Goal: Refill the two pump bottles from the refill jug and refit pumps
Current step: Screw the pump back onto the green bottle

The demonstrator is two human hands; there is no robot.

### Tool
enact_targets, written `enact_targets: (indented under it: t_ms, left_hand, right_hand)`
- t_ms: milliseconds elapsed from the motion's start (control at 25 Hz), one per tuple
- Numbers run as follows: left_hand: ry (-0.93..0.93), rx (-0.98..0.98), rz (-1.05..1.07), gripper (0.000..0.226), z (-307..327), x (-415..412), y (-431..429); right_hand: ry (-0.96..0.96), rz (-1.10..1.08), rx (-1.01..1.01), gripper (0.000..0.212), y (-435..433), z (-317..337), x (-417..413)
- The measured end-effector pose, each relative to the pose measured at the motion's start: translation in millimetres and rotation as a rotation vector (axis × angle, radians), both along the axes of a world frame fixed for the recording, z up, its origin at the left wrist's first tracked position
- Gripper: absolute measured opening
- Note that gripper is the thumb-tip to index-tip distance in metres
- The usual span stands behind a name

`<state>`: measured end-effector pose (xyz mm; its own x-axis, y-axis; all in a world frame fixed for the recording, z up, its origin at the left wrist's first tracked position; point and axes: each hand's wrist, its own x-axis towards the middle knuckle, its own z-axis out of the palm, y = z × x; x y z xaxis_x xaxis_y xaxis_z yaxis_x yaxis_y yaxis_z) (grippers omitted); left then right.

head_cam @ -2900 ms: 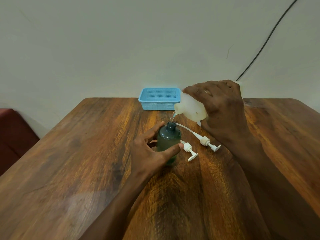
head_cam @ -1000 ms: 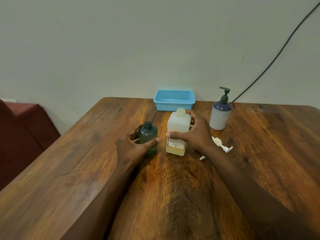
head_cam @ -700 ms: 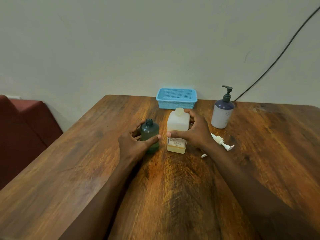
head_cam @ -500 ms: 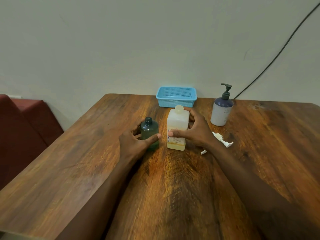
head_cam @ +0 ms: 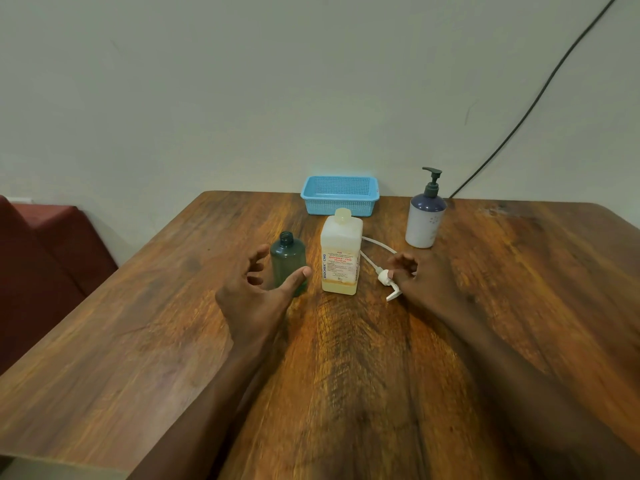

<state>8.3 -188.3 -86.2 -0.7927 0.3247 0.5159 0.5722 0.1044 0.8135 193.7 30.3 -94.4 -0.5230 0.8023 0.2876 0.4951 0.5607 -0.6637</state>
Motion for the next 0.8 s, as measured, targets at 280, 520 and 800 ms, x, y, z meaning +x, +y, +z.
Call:
enact_targets:
  t_ms: [280,520,800]
  left_hand:
    - [0.146,0.022,-0.225,0.044,-3.0,58.9,29.4]
    - [0.109,0.058,-0.366,0.032,-9.4,78.2,61.3]
    - [0.084,-0.049,-0.422,0.029,-23.5,83.9,66.0]
  right_hand:
    - [-0.245,0.087,0.055,0.047,-7.2,3.6,10.1]
    - [-0.342,0.252,0.044,0.05,-16.4,2.0,19.8]
    - [-0.345,0.285,0.171,0.058,-27.2,-5.0,29.9]
